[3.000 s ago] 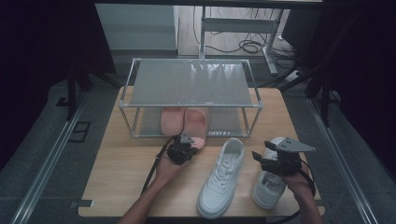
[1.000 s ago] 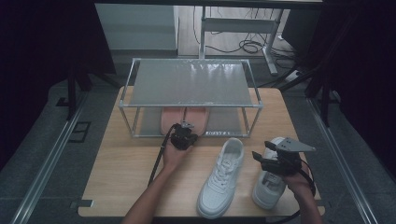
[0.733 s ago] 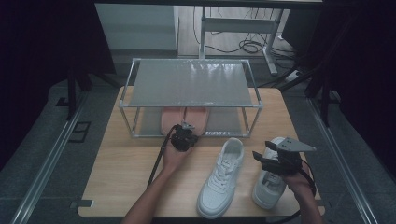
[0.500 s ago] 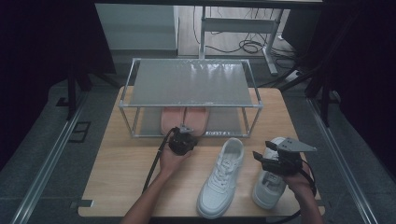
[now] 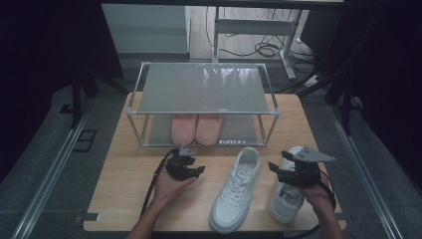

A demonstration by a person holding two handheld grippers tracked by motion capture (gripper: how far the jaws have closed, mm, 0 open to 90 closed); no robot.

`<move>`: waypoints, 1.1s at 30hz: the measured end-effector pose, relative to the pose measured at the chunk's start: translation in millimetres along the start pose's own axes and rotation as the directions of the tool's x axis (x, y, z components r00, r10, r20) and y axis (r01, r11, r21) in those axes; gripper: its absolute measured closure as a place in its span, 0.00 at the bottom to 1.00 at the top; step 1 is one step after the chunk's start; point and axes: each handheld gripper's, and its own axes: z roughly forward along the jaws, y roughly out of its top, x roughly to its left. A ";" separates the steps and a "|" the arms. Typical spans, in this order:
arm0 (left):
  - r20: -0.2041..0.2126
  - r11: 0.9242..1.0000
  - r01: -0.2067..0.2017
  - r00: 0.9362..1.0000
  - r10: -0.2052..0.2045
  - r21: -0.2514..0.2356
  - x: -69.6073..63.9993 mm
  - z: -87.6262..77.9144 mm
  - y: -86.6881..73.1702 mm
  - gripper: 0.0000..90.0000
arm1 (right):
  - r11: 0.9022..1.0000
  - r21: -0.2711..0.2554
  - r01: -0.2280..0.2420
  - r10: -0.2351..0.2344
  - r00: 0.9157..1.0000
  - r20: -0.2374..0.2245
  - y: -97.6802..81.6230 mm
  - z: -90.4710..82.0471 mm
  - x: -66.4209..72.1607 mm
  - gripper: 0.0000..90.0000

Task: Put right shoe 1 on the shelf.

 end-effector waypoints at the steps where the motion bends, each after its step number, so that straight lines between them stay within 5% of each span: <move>1: -0.001 1.000 0.003 1.000 -0.003 -0.003 0.4 -2.9 -2.6 0.53 | 1.000 0.001 -0.001 0.001 1.000 0.000 0.0 0.2 0.1 0.39; 9: -0.050 1.000 -0.014 0.999 0.014 -0.006 3.3 -23.3 -19.9 0.48 | 1.000 0.003 0.002 -0.002 1.000 -0.006 0.0 1.2 2.1 0.39; 21: -0.079 0.999 0.021 0.997 -0.024 -0.037 18.1 -54.9 -42.4 0.46 | 1.000 0.010 0.012 -0.012 1.000 -0.011 -0.8 3.8 3.4 0.39; 33: -0.098 0.998 0.029 0.995 -0.035 -0.057 23.0 -67.4 -46.3 0.45 | 0.999 -0.018 0.027 -0.028 0.999 -0.029 1.0 4.9 6.1 0.38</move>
